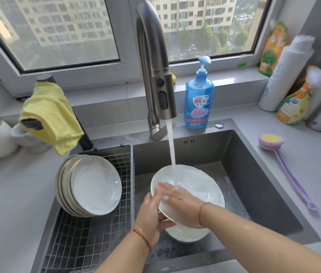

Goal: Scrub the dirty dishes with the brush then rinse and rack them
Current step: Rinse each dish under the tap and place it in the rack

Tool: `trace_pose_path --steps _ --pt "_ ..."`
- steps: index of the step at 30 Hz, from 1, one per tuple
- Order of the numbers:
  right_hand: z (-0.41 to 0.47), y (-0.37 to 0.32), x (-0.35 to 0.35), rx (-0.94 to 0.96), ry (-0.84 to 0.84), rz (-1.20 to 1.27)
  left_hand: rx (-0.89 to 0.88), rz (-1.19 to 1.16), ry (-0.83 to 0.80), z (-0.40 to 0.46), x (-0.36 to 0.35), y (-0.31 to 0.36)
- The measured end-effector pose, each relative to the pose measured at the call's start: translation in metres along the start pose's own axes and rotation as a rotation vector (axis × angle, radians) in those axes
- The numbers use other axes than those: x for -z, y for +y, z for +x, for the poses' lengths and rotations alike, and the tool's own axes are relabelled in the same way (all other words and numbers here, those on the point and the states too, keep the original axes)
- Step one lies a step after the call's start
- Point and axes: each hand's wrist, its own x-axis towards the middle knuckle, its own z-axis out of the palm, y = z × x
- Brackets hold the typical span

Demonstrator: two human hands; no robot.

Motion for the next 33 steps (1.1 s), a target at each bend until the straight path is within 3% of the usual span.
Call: trace_pose_path --steps 3,7,10,13,19,23,29,33 --pt "0.010 0.025 0.013 -0.164 0.018 -0.060 0.033 -0.039 -0.009 -0.004 -0.003 0.002" --pt "0.004 0.055 0.022 -0.342 0.061 -0.431 0.043 -0.085 0.024 0.000 -0.001 0.004" --pt "-0.015 0.046 0.022 -0.376 -0.052 -0.565 0.023 -0.086 0.038 0.005 0.004 0.004" --pt "-0.036 0.028 0.013 -0.284 -0.202 -0.504 0.020 -0.104 0.031 0.008 0.007 0.005" --pt "-0.033 -0.005 0.003 -0.054 -0.170 -0.021 0.064 -0.176 -0.008 0.007 0.004 0.008" --pt "-0.011 -0.009 0.004 0.026 -0.119 -0.083 0.053 -0.149 -0.055 0.009 0.000 0.005" --pt "0.013 0.019 0.025 -0.180 0.043 -0.059 0.065 -0.115 -0.078 0.011 -0.001 0.006" --pt "0.007 0.060 0.037 -0.318 -0.018 -0.352 0.082 -0.143 -0.052 0.013 -0.002 0.005"
